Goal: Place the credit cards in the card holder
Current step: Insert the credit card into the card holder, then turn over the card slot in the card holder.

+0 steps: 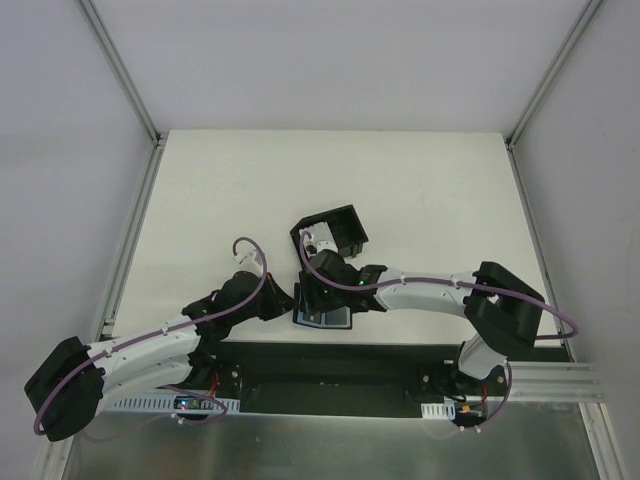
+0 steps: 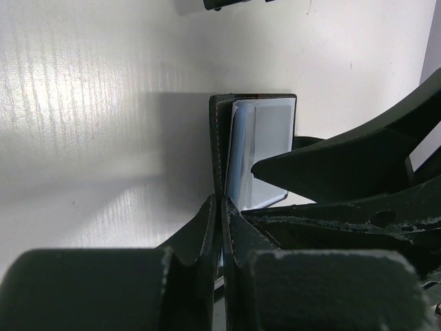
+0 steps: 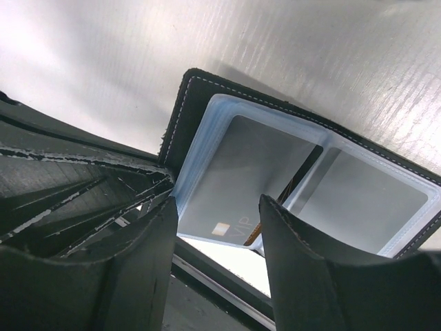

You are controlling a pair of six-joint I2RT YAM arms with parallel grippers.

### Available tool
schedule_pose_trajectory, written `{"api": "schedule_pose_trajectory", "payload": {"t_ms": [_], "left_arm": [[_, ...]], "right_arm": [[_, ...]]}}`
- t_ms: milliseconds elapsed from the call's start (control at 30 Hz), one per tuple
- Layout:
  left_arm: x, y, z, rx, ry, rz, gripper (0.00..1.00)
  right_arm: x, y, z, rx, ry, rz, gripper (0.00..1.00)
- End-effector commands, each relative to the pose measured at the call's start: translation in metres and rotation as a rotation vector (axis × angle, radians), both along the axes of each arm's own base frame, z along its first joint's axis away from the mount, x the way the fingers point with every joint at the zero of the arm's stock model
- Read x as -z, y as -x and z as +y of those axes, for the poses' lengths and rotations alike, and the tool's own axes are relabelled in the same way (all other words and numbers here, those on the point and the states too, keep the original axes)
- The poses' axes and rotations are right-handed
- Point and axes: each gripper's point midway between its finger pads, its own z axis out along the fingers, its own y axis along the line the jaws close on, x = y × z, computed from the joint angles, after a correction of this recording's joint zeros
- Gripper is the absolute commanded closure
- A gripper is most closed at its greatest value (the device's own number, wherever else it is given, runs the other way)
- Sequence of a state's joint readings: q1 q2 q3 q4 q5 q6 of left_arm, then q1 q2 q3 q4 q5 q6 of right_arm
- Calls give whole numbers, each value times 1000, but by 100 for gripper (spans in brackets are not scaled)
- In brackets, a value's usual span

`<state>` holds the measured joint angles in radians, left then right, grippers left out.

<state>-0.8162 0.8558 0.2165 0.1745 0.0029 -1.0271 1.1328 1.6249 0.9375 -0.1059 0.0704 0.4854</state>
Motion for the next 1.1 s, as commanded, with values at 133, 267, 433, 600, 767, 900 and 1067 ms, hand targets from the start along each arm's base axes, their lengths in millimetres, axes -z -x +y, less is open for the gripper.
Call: {"api": "schedule_pose_trajectory", "payload": {"t_ms": [133,267,433,600,767,900,1067], "left_arm": [[-27,-5,-13,45,50,-53,100],[-28,-6,-13,45,51,-56,100],[-26,-5,-12,40,50,-49,100],[-25,-4,-12,40,48,-48,100],[-25,-5,-12,36,48,-48,100],[-23,-5,-11,35,45,-45,100],[-23,-4,-10,31,47,-43,100]], "right_arm": [[5,-2,0,14,27,11,49],[4,-2,-2,10,49,3,54],[-2,-4,-7,6,86,-39,63],[-7,-6,-18,-7,205,-90,70],[-12,-7,-26,-8,279,-126,72],[-12,-8,-35,-1,321,-137,72],[-14,-7,-33,4,309,-140,75]]}}
